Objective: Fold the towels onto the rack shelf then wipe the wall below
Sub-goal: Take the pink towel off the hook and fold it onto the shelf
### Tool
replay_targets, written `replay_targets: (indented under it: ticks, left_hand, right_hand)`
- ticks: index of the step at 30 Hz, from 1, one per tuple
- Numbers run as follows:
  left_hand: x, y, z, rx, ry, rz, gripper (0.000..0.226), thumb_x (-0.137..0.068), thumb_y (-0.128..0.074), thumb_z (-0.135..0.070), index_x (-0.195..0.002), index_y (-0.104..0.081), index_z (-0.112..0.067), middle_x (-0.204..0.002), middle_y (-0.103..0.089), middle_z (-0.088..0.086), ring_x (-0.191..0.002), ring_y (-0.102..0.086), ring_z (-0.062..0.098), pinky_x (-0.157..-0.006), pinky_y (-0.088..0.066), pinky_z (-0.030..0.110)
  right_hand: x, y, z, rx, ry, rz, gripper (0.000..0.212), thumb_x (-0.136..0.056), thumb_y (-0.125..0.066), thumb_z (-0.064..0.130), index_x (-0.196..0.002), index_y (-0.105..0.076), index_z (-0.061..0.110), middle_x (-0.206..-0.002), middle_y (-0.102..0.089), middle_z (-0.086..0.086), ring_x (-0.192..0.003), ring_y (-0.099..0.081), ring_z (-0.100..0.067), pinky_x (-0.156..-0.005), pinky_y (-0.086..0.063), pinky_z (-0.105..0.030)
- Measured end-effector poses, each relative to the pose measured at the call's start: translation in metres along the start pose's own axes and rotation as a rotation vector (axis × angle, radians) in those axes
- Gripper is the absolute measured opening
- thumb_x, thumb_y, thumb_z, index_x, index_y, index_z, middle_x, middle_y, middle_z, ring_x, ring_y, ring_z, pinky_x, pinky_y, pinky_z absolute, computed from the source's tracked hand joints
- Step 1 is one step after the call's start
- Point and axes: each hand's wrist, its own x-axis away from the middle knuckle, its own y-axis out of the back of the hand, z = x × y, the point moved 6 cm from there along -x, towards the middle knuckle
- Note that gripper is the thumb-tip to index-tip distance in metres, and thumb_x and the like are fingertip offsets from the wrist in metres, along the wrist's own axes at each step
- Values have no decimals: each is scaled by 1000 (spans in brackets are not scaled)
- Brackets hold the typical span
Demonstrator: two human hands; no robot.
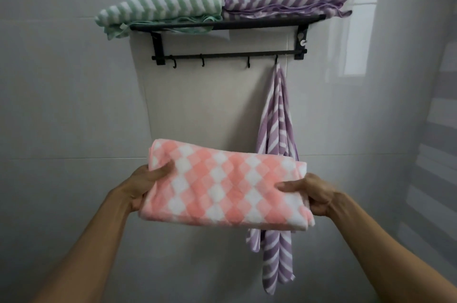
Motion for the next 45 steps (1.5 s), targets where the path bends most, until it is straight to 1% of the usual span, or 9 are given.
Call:
replay_targets:
  ticks: [2,6,10,15,20,27,31,40,45]
  left_hand:
    - [4,6,-1,-17,24,32,89,-31,-102,-35,-102,-68,5,-98,-76,20,-74,-76,28,-55,-60,36]
    - [-1,24,-11,71,19,-104,41,-75,-82,-14,-101,-64,12,-80,-76,18,-59,-73,25,-47,-58,35]
    - [-12,20,-35,85,-51,-44,36,-87,-72,-30,-99,-66,3,-81,-77,14,-66,-74,25,-52,-59,36]
    - [-15,-4,-72,87,-189,24,35,-99,-50,-48,-117,-60,-19,-98,-75,2,-78,-74,15,-57,-60,27]
    - [-1,-15,-125,11,-335,-67,50,-94,-57,-53,-129,-57,-18,-114,-69,4,-91,-69,16,-57,-56,24]
    - [43,-53,-188,34,-325,-128,43,-92,-67,-40,-112,-60,-3,-87,-67,6,-71,-67,20,-45,-53,25]
    - [65,-88,-197,93,-216,60,41,-90,-71,-21,-118,-62,9,-107,-73,23,-88,-74,34,-65,-62,43]
    - [100,-90,-240,52,-376,-221,37,-88,-75,-16,-115,-63,6,-94,-73,18,-70,-72,27,-48,-57,34]
    - [102,-50,-263,50,-491,-378,74,-87,-77,-16,-145,-32,-22,-121,-55,14,-91,-68,32,-62,-58,40]
  right_hand:
    - [-2,0,7,46,4,-127,70,-69,-86,-4,-132,-56,-8,-122,-69,-25,-110,-67,-46,-97,-51,-64]
    - [-1,-5,24,107,44,-358,57,-69,-86,3,-119,-61,-11,-107,-75,-23,-95,-73,-42,-83,-59,-57]
    - [9,-21,51,237,148,-500,32,-91,-74,23,-111,-63,0,-99,-75,-18,-84,-74,-33,-70,-63,-42]
    - [30,-23,83,389,262,-649,37,-99,-61,38,-119,-57,7,-101,-67,-9,-90,-66,-26,-71,-55,-33]
    - [74,-14,133,426,375,-731,43,-95,-66,43,-112,-63,4,-95,-70,-11,-82,-69,-25,-56,-55,-29]
    - [141,1,193,343,492,-744,37,-90,-74,34,-96,-69,-2,-83,-74,-17,-61,-73,-27,-45,-56,-31]
    - [175,20,207,310,479,-716,36,-91,-74,33,-92,-66,-2,-84,-74,-18,-64,-72,-31,-45,-55,-32]
    - [190,28,241,221,517,-586,52,-91,-74,26,-129,-54,-3,-105,-70,-20,-82,-73,-38,-61,-62,-53]
    - [165,3,264,145,549,-507,63,-98,-62,5,-144,-25,25,-109,-47,-12,-86,-62,-33,-64,-58,-47]
